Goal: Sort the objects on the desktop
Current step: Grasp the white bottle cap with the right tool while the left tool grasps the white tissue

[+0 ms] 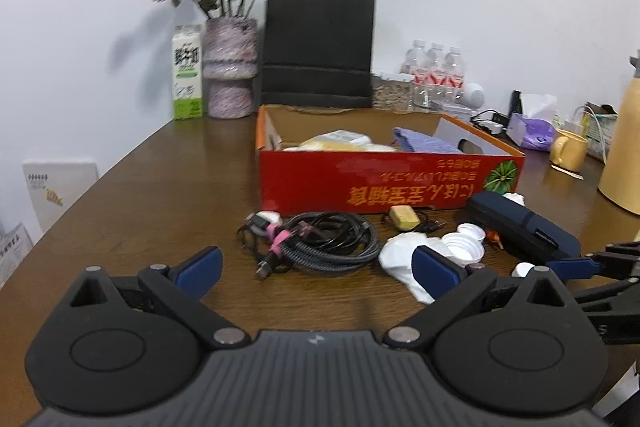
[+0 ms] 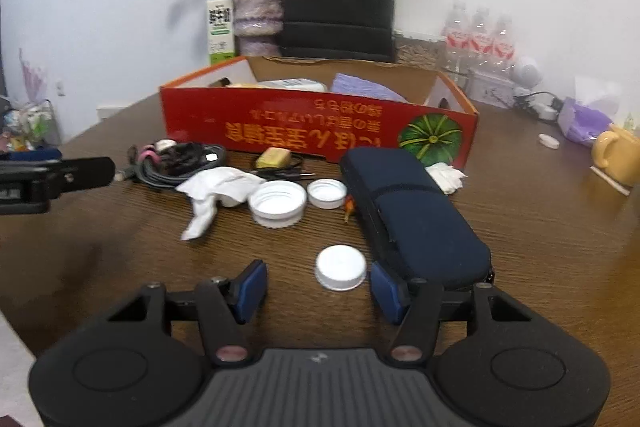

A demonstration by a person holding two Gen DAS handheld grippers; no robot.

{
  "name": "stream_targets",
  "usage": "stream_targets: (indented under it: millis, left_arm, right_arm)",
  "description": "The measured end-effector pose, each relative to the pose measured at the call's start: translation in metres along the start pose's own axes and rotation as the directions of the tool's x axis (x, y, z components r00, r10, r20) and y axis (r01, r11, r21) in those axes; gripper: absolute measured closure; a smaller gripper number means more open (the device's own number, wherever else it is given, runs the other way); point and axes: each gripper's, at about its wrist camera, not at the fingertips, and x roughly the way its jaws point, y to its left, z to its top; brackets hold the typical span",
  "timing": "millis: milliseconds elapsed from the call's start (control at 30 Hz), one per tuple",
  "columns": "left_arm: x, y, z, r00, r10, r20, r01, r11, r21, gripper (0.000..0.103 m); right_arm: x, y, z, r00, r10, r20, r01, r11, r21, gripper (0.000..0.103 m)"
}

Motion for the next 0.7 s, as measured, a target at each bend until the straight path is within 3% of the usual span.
stream_targets:
  millis: [100, 133, 167, 200, 433, 533, 600, 700]
  left_arm:
    - [0.005, -0.01, 0.003, 1.0, -0.022, 0.003, 0.022, 0.999, 0.027, 0.004]
    - [0.008, -0.014, 0.003, 1.0, -0.029, -0.001, 0.029, 0.999, 0.033, 0.006]
    - [0.011, -0.017, 0.004, 0.999, -0.038, -0.005, 0.038, 0.999, 0.038, 0.012]
    - [0.013, -0.021, 0.004, 0.999, -0.045, -0.01, 0.046, 0.998, 0.042, 0.017]
    - [0.03, -0.041, 0.006, 0.997, -0.069, -0.033, 0.071, 0.993, 0.093, 0.019]
    - [0.04, -0.05, 0.008, 0.995, -0.079, -0.053, 0.084, 0.991, 0.108, 0.026]
    - [0.048, -0.054, 0.01, 0.994, -0.085, -0.064, 0.091, 0.99, 0.104, 0.042]
    - [0.059, -0.06, 0.012, 0.993, -0.084, -0.081, 0.092, 0.99, 0.107, 0.046]
  right_arm:
    - [0.007, -0.003, 0.002, 1.0, 0.002, -0.001, -0.002, 1.0, 0.018, 0.047]
    - [0.009, -0.003, 0.004, 1.0, 0.008, 0.002, -0.008, 1.0, 0.022, 0.055]
    - [0.01, -0.003, 0.004, 1.0, 0.016, 0.007, -0.016, 1.0, 0.021, 0.07]
    - [0.01, -0.003, 0.004, 1.0, 0.022, 0.012, -0.023, 1.0, 0.021, 0.076]
    - [0.0, -0.008, 0.008, 0.996, 0.054, 0.066, -0.056, 0.998, 0.035, 0.076]
    - [-0.01, -0.012, 0.014, 0.993, 0.058, 0.106, -0.062, 0.997, 0.035, 0.076]
    - [-0.015, -0.015, 0.019, 0.99, 0.054, 0.129, -0.059, 0.998, 0.029, 0.076]
    - [-0.018, -0.024, 0.024, 0.989, 0.036, 0.144, -0.042, 0.998, 0.039, 0.076]
